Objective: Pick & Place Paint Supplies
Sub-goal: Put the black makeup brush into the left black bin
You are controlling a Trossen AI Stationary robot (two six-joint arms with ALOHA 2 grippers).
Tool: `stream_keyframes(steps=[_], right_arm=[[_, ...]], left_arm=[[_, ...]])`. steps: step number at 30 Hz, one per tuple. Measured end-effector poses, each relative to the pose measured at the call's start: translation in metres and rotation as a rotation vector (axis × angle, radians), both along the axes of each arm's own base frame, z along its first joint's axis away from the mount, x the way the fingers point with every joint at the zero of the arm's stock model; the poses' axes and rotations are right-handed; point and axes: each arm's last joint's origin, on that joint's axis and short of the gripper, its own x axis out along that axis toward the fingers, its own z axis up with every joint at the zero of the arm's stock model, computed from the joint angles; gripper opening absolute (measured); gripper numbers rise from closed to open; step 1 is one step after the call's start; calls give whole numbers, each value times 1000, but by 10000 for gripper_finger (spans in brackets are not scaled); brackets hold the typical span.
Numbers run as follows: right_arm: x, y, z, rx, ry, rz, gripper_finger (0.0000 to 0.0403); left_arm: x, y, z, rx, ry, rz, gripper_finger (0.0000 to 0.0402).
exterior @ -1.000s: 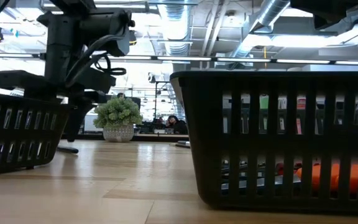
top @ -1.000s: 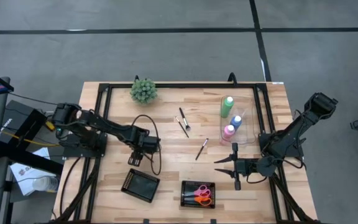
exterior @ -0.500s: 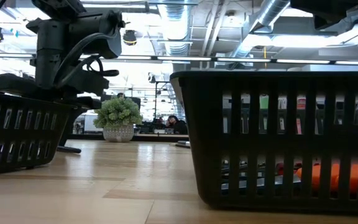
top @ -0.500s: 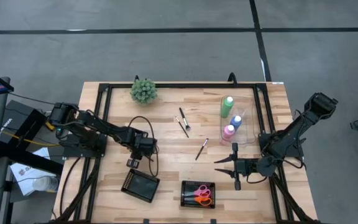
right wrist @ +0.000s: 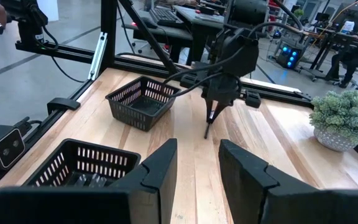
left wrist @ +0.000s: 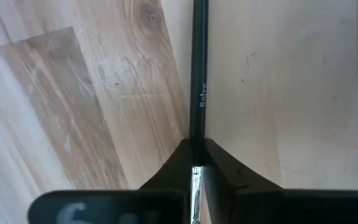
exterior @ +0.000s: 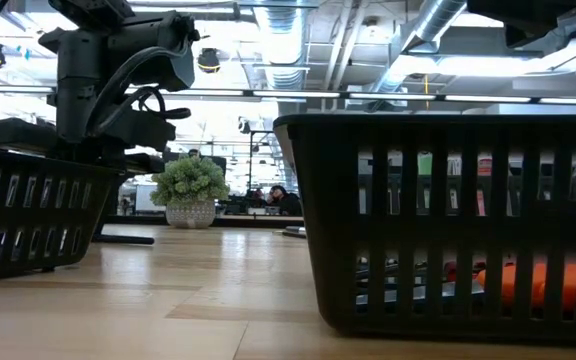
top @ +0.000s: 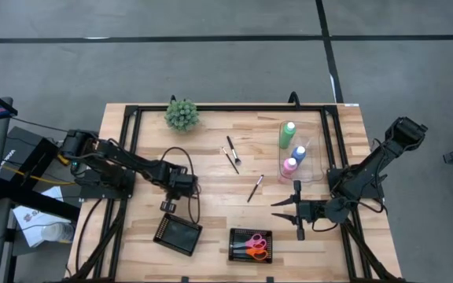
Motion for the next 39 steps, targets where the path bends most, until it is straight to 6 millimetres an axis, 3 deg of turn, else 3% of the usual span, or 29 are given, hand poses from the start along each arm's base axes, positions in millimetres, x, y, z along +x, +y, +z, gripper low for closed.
stream_keyframes(steps=[7,18,24,31,39], right_arm=[[0,0,0,0,0,0,109],[0,0,0,0,0,0,109],[0,0,0,0,0,0,109],[0,0,0,1,0,0,109],[0,0,0,9,-1,-2,109]], left_arm=[[-5,5,22,89,-105,56,6],[-20,-1,47,39,-163,62,6],[-28,-13,66,-12,-268,34,6],[-29,-34,90,-225,-455,-63,5],[-34,-64,100,-375,-528,-176,5]])
